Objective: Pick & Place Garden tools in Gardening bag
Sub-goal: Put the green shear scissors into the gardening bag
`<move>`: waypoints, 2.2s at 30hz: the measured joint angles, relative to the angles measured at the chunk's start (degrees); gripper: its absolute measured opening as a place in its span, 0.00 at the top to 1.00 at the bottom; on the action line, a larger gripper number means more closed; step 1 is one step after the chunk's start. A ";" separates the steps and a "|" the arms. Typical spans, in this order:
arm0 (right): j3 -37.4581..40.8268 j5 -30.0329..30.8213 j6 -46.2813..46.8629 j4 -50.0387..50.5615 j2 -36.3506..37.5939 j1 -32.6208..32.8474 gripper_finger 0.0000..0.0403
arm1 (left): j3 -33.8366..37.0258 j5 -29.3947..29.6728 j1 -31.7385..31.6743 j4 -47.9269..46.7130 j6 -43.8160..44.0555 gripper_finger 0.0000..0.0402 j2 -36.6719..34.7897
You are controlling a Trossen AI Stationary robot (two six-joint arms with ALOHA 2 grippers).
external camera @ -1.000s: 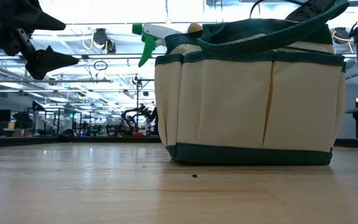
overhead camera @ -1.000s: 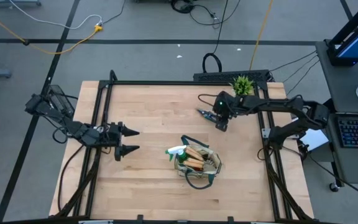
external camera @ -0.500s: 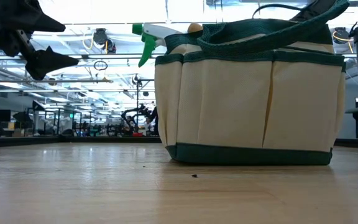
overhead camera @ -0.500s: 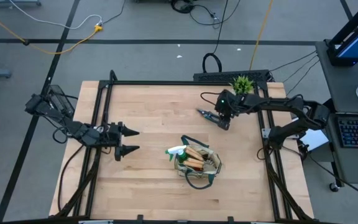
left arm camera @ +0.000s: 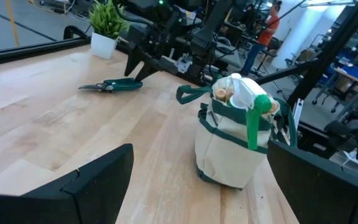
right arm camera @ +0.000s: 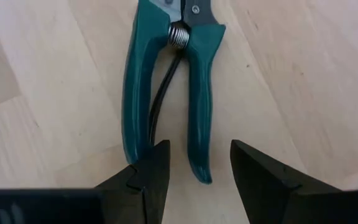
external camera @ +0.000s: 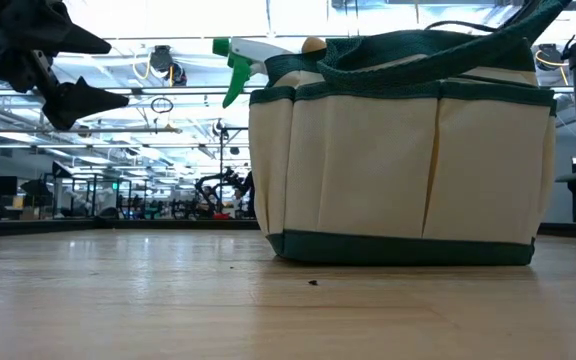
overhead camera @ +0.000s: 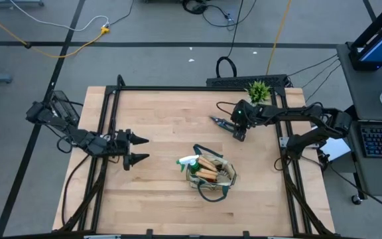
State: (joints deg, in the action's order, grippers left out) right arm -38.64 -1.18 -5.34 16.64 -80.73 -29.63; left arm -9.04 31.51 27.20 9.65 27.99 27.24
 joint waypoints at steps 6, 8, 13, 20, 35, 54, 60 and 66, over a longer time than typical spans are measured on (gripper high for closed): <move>2.55 0.92 0.04 -2.82 -0.59 0.00 0.60 | 0.00 -1.44 -1.06 0.07 0.80 0.07 0.00; 2.79 1.22 0.13 -3.42 -1.37 -0.04 0.60 | 0.00 -1.53 -1.29 0.09 0.83 0.07 0.01; 2.76 1.05 0.11 -5.79 -4.11 0.09 0.65 | 0.00 -1.53 -2.02 0.88 0.45 0.07 0.00; 2.89 0.98 0.00 -9.81 -4.44 0.09 0.71 | 0.00 -1.60 -2.21 0.98 0.70 0.07 0.00; 2.89 1.61 1.66 -6.44 -4.13 0.04 0.91 | 0.00 1.01 -2.19 0.98 1.54 0.07 0.00; -10.10 20.36 -3.12 14.29 6.01 6.77 0.91 | 0.00 3.15 -2.16 13.31 6.66 0.07 0.12; -19.34 28.32 -7.50 17.11 7.16 11.30 0.91 | 0.00 3.60 -2.16 19.90 6.63 0.07 0.13; -28.11 38.01 -18.44 13.97 7.26 16.34 0.91 | 0.00 3.63 -2.16 22.50 6.47 0.07 0.12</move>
State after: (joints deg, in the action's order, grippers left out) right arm -66.74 36.83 -23.78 30.61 -73.47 -13.29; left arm -9.04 35.14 25.04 32.15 34.46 27.36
